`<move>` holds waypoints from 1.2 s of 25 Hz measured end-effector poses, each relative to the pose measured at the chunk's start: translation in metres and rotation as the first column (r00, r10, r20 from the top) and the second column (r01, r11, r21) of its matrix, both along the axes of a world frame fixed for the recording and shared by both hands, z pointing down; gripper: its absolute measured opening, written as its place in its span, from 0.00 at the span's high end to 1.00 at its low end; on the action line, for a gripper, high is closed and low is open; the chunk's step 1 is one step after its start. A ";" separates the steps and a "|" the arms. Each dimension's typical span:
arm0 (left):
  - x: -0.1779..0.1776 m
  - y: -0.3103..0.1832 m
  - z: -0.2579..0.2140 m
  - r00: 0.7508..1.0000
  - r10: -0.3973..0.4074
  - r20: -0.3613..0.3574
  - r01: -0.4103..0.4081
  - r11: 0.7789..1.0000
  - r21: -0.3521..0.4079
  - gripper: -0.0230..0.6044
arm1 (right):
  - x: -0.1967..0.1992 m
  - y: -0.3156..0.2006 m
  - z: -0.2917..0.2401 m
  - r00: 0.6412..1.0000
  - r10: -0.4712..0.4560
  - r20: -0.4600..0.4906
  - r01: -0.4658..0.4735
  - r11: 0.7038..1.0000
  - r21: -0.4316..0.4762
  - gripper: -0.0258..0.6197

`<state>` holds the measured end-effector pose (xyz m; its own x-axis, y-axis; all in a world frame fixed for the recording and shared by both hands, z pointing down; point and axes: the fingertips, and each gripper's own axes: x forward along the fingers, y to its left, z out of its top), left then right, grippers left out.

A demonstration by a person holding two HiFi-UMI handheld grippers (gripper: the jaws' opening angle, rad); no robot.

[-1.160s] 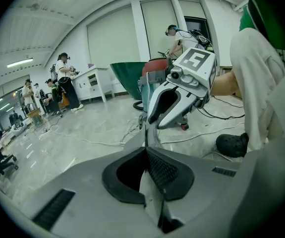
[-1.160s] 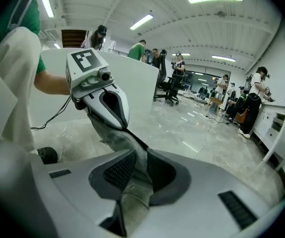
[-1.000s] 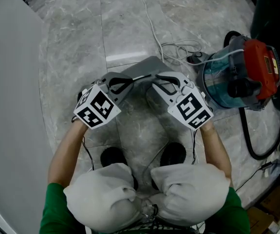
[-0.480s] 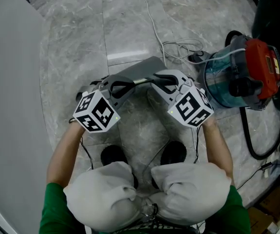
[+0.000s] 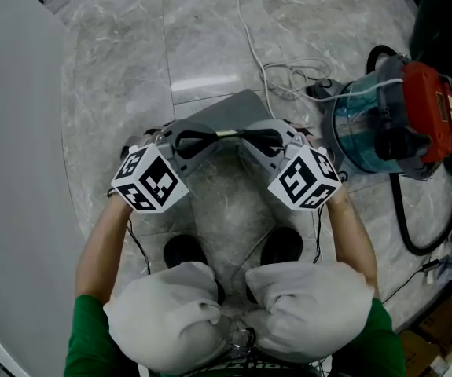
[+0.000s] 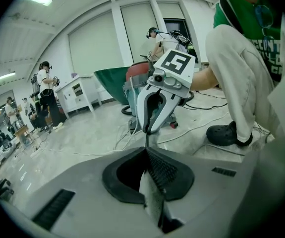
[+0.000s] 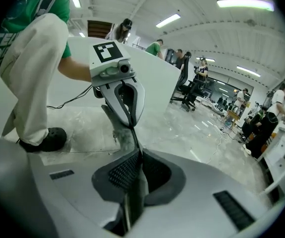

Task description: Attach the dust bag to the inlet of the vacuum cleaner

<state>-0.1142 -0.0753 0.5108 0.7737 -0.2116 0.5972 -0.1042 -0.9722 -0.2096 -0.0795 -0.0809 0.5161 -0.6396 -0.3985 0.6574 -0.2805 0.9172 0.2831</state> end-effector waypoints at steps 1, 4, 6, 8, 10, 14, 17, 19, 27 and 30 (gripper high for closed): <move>0.000 -0.004 -0.001 1.000 0.000 -0.010 0.000 1.000 -0.003 0.95 | 0.001 -0.003 -0.001 1.000 0.009 0.011 -0.009 1.000 -0.004 0.92; 0.004 -0.016 -0.001 0.999 0.018 -0.030 -0.019 1.000 -0.014 0.95 | 0.005 -0.012 0.001 0.999 0.044 0.031 -0.044 0.999 -0.022 0.93; 0.007 -0.023 0.002 0.998 0.047 -0.039 -0.048 0.998 -0.028 0.95 | 0.008 -0.017 0.004 0.996 0.070 0.049 -0.068 0.997 -0.043 0.93; 0.011 -0.032 0.003 0.996 0.070 -0.048 -0.072 0.997 -0.038 0.95 | 0.012 -0.024 0.005 0.993 0.095 0.065 -0.091 0.994 -0.057 0.93; 0.016 -0.043 0.003 0.995 0.085 -0.061 -0.088 0.995 -0.051 0.95 | 0.017 -0.034 0.004 0.990 0.121 0.073 -0.117 0.991 -0.064 0.93; 0.028 -0.064 -0.011 0.988 0.127 -0.086 -0.133 0.988 -0.075 0.95 | 0.030 -0.055 -0.011 0.971 0.215 0.100 -0.207 0.975 -0.084 0.93; 0.038 -0.074 -0.037 0.976 0.207 -0.073 -0.211 0.976 -0.048 0.95 | 0.040 -0.062 -0.036 0.950 0.287 0.119 -0.279 0.957 -0.085 0.93; 0.049 -0.081 -0.056 0.961 0.269 -0.062 -0.271 0.962 -0.027 0.95 | 0.050 -0.067 -0.053 0.936 0.327 0.133 -0.318 0.944 -0.083 0.93; 0.096 -0.062 -0.110 0.872 0.489 -0.027 -0.488 0.872 0.026 0.95 | 0.093 -0.039 -0.106 0.852 0.491 0.181 -0.480 0.871 -0.104 0.93; 0.114 -0.044 -0.124 0.820 0.572 -0.019 -0.571 0.820 0.052 0.95 | 0.107 -0.018 -0.116 0.820 0.544 0.176 -0.538 0.839 -0.086 0.93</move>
